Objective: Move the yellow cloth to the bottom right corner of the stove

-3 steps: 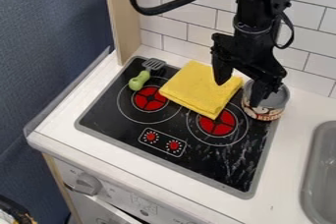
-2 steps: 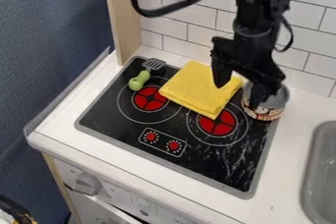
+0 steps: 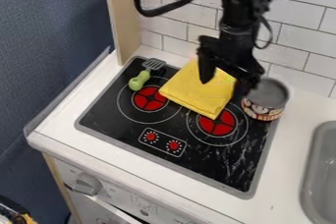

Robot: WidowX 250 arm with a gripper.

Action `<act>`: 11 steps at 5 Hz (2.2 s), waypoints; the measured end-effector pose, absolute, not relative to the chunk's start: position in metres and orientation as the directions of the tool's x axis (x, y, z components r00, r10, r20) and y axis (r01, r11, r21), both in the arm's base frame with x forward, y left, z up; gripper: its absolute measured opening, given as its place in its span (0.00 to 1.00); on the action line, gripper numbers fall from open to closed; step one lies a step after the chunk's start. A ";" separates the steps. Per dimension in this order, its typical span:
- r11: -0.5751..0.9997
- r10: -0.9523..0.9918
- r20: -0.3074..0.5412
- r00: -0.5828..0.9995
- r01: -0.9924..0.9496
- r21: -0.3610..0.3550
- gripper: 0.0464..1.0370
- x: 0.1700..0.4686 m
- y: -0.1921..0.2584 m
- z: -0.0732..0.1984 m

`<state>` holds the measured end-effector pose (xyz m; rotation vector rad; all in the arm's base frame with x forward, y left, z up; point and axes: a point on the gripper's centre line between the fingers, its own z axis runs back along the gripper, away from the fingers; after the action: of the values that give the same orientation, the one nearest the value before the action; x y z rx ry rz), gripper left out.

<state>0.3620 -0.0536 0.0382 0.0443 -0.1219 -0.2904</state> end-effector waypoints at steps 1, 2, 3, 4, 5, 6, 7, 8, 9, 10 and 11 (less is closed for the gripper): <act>0.969 -0.248 0.103 0.963 0.244 0.048 0.96 0.375 -0.033 0.032; 0.979 -0.206 0.096 0.974 0.204 0.028 0.96 0.384 -0.016 0.021; 0.982 -0.187 0.095 0.978 0.184 0.038 0.96 0.386 -0.012 0.012; 0.986 -0.163 0.082 0.983 0.160 0.044 0.96 0.386 -0.011 -0.004; 0.988 -0.154 0.063 0.986 0.153 0.027 0.96 0.384 -0.013 -0.013; 0.990 -0.138 0.076 0.987 0.137 0.027 0.96 0.382 -0.012 -0.017; 0.992 -0.125 0.070 0.990 0.124 0.028 0.96 0.369 -0.011 -0.018; 0.994 -0.105 0.063 0.992 0.103 0.032 0.96 0.351 -0.008 -0.014; 0.996 -0.084 0.048 0.995 0.082 0.045 0.96 0.332 -0.005 -0.012; 0.997 -0.071 0.044 0.997 0.069 0.042 0.96 0.318 -0.006 -0.016; 0.997 -0.071 0.026 0.997 0.070 0.031 0.96 0.304 -0.011 -0.015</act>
<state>0.3037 -0.0109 -0.0148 0.0306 -0.0271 -0.0709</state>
